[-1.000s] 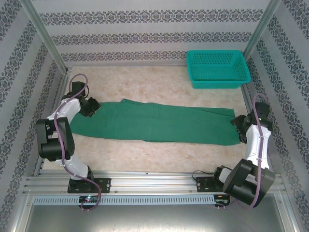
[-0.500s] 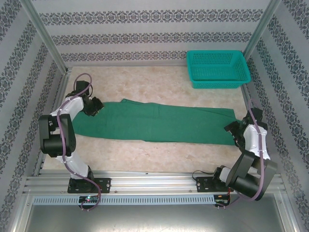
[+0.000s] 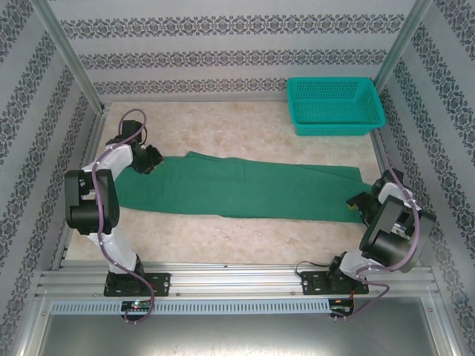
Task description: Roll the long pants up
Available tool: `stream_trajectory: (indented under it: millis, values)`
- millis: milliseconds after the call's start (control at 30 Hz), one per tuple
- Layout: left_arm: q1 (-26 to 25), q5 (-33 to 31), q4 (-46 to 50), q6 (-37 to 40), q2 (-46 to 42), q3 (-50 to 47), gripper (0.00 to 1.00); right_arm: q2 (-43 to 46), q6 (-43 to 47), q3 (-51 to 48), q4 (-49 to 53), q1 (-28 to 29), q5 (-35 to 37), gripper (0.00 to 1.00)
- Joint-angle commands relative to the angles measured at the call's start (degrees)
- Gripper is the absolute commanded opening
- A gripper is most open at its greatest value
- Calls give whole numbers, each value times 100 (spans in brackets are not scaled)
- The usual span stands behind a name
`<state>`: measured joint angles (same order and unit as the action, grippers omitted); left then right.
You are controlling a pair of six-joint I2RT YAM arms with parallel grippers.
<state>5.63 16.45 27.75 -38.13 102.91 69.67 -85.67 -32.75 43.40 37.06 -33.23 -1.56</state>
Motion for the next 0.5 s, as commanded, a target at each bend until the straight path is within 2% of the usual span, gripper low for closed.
stream_trajectory:
  millis: [0, 167, 267, 333, 400, 467]
  values:
    - [-60, -54, -53, 156, 101, 68, 31, -293, -50, 215, -184, 42, 37, 92]
    - [-52, -158, -41, 249, 53, 117, 32, -499, -73, 520, 25, 264, 308, 89]
    - [-49, -232, -18, 296, 67, 147, 31, -461, -70, 529, 71, 394, 478, 91]
    - [-50, -478, 105, 324, 23, 146, 31, -461, -73, 537, 92, 420, 529, 91]
    - [16, -754, 187, 295, -91, 37, 34, -474, -56, 549, 94, 464, 593, 90]
    - [267, -678, 74, 144, -218, -230, 38, -537, -23, 620, 158, 500, 644, 88]
